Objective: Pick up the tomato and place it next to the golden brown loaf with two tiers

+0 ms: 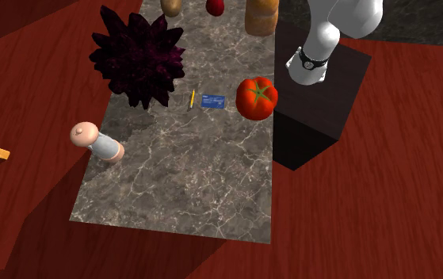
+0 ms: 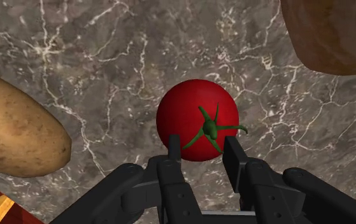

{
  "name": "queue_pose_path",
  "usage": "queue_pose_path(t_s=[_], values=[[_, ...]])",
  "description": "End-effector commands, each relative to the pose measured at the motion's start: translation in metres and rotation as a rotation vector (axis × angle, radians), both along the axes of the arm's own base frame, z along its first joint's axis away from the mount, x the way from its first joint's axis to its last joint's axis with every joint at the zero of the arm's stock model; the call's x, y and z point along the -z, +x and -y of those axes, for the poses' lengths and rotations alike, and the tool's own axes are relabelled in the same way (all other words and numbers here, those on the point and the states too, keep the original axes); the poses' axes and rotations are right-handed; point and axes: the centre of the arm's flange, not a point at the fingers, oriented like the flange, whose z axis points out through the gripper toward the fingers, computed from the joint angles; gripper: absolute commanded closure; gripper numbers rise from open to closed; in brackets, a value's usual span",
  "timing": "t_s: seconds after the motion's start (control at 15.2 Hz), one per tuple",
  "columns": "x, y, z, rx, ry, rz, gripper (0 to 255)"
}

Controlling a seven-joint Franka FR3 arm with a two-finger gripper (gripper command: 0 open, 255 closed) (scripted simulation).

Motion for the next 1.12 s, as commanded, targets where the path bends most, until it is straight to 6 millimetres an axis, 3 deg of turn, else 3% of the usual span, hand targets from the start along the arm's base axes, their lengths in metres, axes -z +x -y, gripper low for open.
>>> queue_pose_path(t_s=[0.0, 0.53, 1.06], values=[[0.01, 0.0, 0.0, 0.0, -0.001, 0.0, 255], [0.051, 0.0, 0.0, 0.0, -0.001, 0.0, 255], [0.051, 0.0, 0.0, 0.0, -0.001, 0.0, 255]])
